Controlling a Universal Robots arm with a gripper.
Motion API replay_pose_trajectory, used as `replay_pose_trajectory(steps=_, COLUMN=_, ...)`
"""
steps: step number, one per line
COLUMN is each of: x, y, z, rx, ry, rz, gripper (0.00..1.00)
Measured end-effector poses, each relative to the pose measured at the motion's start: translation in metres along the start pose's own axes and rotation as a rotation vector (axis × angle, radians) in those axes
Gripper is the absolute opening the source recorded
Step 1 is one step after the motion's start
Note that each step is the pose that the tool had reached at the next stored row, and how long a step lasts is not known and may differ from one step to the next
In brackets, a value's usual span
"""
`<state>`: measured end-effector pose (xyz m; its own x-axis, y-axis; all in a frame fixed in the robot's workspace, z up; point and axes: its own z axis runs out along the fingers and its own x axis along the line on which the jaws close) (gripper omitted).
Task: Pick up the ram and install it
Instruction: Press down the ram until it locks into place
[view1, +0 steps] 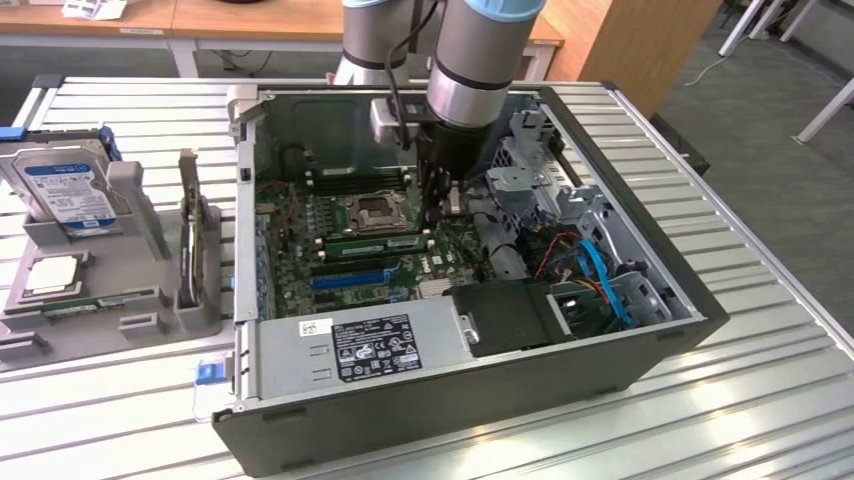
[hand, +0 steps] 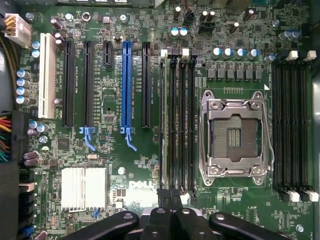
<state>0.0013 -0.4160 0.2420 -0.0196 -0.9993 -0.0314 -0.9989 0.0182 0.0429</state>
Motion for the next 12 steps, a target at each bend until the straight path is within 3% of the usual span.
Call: replay_pose_trajectory(steps=12, x=-0.0019, y=-0.0001, z=0.0027, rx=0.0005, ry=0.0000, rz=0.000, gripper=0.10)
